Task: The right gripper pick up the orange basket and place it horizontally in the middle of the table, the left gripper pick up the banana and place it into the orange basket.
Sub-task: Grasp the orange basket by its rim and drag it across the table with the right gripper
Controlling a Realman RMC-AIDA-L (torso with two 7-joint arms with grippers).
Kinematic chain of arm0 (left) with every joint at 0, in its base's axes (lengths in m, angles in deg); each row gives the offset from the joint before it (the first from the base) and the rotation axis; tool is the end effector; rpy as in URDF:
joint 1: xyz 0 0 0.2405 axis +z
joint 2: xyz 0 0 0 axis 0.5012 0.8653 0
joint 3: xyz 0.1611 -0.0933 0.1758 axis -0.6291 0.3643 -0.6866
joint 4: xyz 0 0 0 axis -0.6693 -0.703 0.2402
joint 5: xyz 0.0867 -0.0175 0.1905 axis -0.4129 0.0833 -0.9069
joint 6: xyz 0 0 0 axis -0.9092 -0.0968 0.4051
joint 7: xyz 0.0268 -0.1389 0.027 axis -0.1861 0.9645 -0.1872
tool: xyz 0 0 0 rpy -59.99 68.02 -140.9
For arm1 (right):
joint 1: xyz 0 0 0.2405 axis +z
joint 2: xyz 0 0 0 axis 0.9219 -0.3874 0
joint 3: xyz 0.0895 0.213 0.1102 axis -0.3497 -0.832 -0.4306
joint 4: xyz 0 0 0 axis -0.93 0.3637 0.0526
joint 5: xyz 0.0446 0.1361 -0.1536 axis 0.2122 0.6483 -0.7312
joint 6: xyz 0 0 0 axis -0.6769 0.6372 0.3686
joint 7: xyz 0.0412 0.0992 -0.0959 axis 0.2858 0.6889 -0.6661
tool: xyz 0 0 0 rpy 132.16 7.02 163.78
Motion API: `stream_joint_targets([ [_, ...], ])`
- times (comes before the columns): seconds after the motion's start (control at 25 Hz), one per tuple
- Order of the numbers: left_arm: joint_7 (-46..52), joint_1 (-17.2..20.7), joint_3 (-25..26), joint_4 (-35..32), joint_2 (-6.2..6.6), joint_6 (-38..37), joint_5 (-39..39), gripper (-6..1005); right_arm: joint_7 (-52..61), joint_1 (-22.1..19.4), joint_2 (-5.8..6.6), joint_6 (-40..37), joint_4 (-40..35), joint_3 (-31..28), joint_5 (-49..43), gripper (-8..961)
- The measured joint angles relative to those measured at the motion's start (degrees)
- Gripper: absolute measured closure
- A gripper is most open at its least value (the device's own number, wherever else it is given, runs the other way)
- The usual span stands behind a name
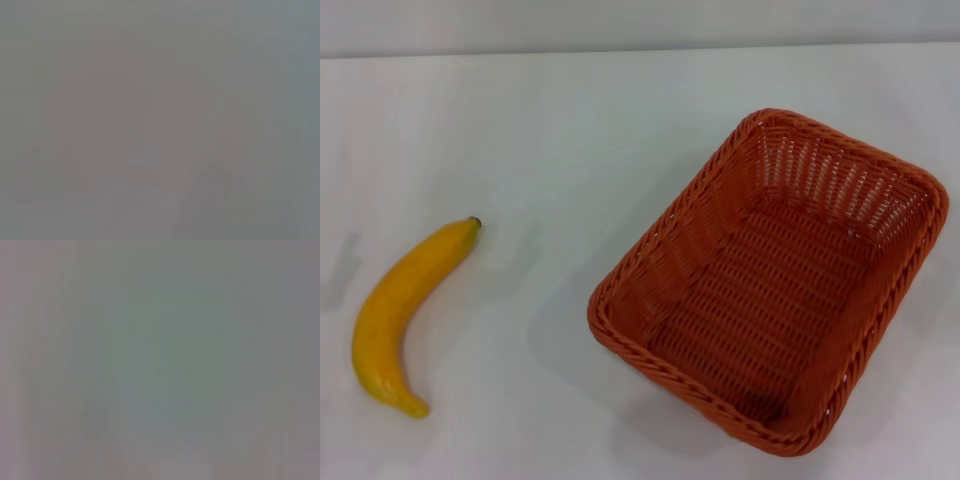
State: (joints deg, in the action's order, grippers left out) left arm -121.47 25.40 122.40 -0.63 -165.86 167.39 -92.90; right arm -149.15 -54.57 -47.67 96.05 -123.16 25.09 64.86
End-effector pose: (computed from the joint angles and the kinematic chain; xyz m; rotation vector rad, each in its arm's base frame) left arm -0.3571 0.2164 0.0891 -1.5400 -0.5314 -1.2186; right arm 0.3414 0.2769 0.1903 -1.9006 0.5589 0.9187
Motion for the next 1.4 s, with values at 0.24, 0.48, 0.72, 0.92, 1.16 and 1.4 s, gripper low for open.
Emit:
stream_joint_targets([
  [0.24, 0.8, 0.1, -0.2, 0.0, 0.03, 0.2, -0.2, 297, 15.8, 6.0, 2.68, 1.1, -11.6, 5.2, -11.2, 144],
  [0.48, 1.9, 0.2, -0.3, 0.0, 0.11, 0.8, -0.9, 297, 30.9, 14.1, 5.65, 3.9, -22.8, 13.4, -23.5, 159],
  [0.72, 1.9, 0.0, -0.3, 0.0, 0.13, 0.9, -1.7, 297, 38.4, 21.9, 6.52, 6.5, -26.3, 20.0, -36.2, 154],
  [0.92, 1.9, 0.9, -0.3, 0.1, 0.13, 1.1, -1.9, 297, 42.0, 31.6, 4.90, 9.0, -21.8, 25.3, -50.6, 150],
  [1.16, 1.9, 1.2, -0.3, 0.3, 0.18, 1.1, -2.9, 298, 44.1, 39.5, 2.00, 8.8, -14.4, 28.9, -60.9, 148],
  [1.4, 1.9, 1.0, -0.3, 0.4, 0.22, 1.6, -4.3, 298, 44.2, 44.6, 0.01, 5.1, -6.7, 29.4, -68.9, 150],
])
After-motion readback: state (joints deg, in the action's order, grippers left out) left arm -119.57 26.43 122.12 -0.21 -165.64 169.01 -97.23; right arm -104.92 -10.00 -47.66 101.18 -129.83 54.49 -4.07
